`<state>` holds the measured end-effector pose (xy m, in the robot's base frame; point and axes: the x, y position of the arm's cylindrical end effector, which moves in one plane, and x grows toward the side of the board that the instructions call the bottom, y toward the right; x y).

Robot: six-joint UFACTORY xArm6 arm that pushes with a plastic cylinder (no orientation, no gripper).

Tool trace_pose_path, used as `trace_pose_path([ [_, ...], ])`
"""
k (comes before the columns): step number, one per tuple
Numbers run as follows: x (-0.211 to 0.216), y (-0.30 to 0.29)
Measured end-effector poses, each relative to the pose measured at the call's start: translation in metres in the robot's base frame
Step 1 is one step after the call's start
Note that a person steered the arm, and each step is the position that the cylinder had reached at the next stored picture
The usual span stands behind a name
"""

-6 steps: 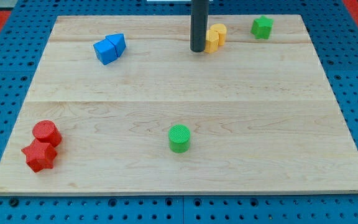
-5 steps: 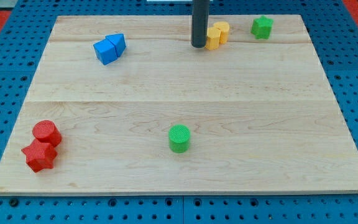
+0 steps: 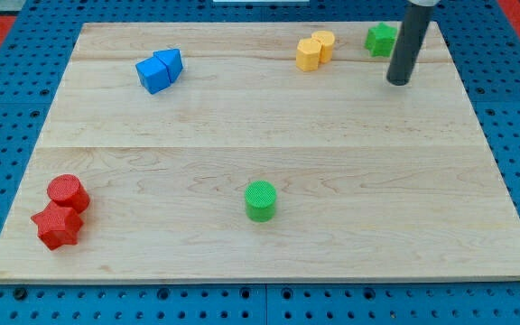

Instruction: Move the green star along with yellow heart towards the top center

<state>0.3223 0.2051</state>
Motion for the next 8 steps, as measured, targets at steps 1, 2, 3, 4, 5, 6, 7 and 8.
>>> trace_pose_path([
  [1, -0.001, 0.005],
  [2, -0.001, 0.005],
  [3, -0.005, 0.016],
  [4, -0.045, 0.059],
  [5, -0.088, 0.094],
  [6, -0.089, 0.038],
  [7, -0.088, -0.028],
  [8, -0.089, -0.068],
])
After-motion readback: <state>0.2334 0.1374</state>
